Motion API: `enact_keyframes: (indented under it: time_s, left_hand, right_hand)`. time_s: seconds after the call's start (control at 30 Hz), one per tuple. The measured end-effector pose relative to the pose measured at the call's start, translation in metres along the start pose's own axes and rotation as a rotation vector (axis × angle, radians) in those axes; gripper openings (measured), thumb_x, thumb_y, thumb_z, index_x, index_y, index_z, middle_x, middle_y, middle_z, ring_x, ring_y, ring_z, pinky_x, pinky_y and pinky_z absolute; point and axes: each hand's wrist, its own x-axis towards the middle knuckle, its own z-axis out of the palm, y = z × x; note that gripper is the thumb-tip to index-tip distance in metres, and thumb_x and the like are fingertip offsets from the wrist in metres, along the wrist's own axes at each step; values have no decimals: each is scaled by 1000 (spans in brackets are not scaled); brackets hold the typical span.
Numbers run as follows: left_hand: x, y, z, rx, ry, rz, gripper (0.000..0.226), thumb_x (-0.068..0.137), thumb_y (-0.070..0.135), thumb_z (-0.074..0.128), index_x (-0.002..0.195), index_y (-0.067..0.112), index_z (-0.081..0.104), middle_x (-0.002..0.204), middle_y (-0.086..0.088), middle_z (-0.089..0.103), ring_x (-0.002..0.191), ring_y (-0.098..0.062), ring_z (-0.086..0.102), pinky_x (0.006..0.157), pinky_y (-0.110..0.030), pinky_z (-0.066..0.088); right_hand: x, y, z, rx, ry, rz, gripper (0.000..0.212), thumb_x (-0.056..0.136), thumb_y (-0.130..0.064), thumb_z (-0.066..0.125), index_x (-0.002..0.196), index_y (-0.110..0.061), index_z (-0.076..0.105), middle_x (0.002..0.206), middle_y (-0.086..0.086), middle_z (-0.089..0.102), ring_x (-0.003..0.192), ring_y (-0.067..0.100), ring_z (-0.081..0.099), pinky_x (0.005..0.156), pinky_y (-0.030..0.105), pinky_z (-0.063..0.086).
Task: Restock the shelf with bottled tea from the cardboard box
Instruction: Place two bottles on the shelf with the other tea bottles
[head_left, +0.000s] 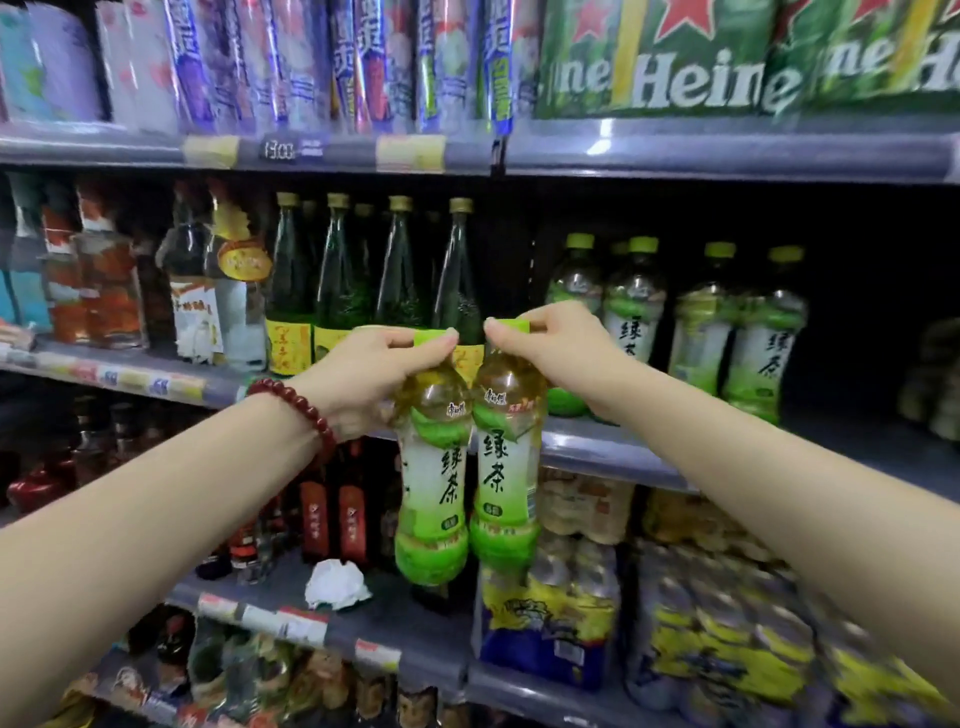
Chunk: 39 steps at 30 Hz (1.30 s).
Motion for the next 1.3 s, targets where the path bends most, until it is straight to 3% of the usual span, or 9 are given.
enact_keyframes:
  time_s: [0.1, 0.33, 0.5, 0.63, 0.8, 0.87, 1.03, 1.17, 1.3]
  left_hand:
    - [12, 18, 37, 52, -60, 24, 44, 84, 42, 64, 101, 2, 67, 84, -9, 65, 72, -21, 60, 70, -33, 51]
    - [33, 55, 131, -54, -264, 86, 32, 87, 34, 62, 100, 5, 69, 74, -6, 66, 49, -10, 63, 44, -19, 49]
    - [46, 80, 198, -52, -363, 112, 26, 87, 36, 62, 88, 11, 70, 63, 2, 67, 51, -9, 63, 47, -21, 53]
    - [54, 101, 243, -135, -403, 120, 21, 86, 30, 65, 89, 10, 66, 61, 0, 67, 44, -8, 63, 43, -19, 50]
    - [59, 124, 285, -219, -358, 246, 24, 85, 20, 67, 100, 1, 66, 57, 3, 67, 46, -7, 65, 44, -17, 50]
    - [61, 125, 302, -215, -332, 324, 14, 84, 20, 68, 91, 8, 69, 55, 5, 68, 49, -6, 66, 46, -17, 50]
    - [69, 110, 346, -147, -171, 501, 10, 79, 23, 73, 89, 20, 73, 83, 2, 73, 80, -11, 69, 74, -28, 57]
    - [72, 98, 374, -135, -140, 514, 9, 79, 22, 74, 87, 19, 73, 85, -1, 73, 83, -13, 69, 82, -33, 57]
    - [79, 97, 389, -102, -150, 528, 6, 79, 24, 73, 85, 21, 74, 85, 1, 74, 84, -12, 70, 83, -32, 57]
  right_hand:
    - [-14, 11, -45, -42, 84, 25, 73, 78, -60, 62, 97, 10, 65, 77, 23, 67, 65, 25, 60, 77, 40, 54]
    - [-46, 34, -141, -134, 219, 109, 88, 64, -72, 60, 100, 8, 64, 102, 31, 67, 95, 45, 65, 91, 56, 52]
    - [-67, 53, -209, -167, 325, 163, 51, 77, -56, 67, 84, -7, 75, 86, 13, 76, 84, 27, 73, 85, 49, 58]
    - [-74, 63, -257, -205, 388, 155, 46, 77, -54, 68, 84, -9, 75, 86, 9, 76, 86, 24, 72, 87, 47, 57]
    - [-79, 69, -302, -259, 495, 64, 57, 75, -57, 67, 91, -2, 73, 89, 16, 75, 82, 26, 71, 81, 43, 56]
    - [-86, 73, -312, -282, 536, 11, 41, 81, -49, 67, 90, -11, 75, 88, 7, 75, 83, 18, 70, 75, 35, 55]
    - [-107, 102, -324, -382, 659, -94, 25, 85, -43, 66, 83, -18, 72, 77, -6, 70, 74, 6, 64, 74, 26, 46]
    - [-116, 129, -333, -412, 684, -97, 18, 86, -42, 64, 80, -25, 68, 71, -14, 65, 69, -2, 60, 71, 15, 42]
    - [-115, 147, -342, -338, 666, -56, 21, 86, -43, 63, 83, -24, 71, 77, -9, 70, 78, 3, 64, 73, 22, 41]
